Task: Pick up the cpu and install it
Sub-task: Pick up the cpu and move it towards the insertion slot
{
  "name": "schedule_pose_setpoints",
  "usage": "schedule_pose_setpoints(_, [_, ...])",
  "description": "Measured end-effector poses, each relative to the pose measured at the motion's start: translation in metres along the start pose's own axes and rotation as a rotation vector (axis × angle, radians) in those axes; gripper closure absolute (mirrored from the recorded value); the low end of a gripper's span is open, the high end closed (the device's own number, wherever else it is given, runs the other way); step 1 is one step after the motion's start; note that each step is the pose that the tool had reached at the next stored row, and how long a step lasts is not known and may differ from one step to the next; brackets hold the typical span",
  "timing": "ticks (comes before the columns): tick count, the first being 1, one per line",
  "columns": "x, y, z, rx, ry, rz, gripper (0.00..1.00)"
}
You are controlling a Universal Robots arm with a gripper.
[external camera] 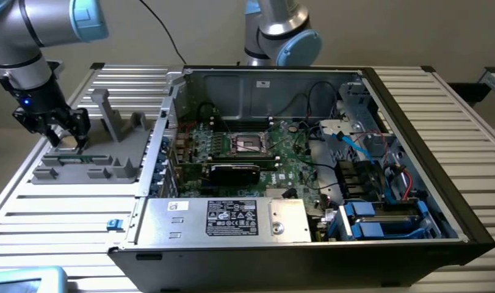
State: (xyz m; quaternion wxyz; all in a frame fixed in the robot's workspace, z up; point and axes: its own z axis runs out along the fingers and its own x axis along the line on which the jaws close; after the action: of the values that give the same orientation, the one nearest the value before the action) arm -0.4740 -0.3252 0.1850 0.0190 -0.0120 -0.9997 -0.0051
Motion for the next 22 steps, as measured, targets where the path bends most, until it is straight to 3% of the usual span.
schedule_pose_setpoints(5, [0.000,0.0002,0.0001,0.0001,-0.0001,0.000,0.35])
schedule_pose_setpoints(9, [0.000,0.0009,0.0000,0.0005,0.0001,0.000,0.45])
schedule_pose_setpoints(15, [0.000,0.0014,-0.0001,0.0011,-0.0002,0.000,0.45])
schedule_pose_setpoints(18, [0.000,0.0014,-0.0068,0.0013,0.0002,0.000,0.45])
schedule_pose_setpoints(22, [0.001,0.0016,-0.0239,0.0012,0.0007,0.000,0.45])
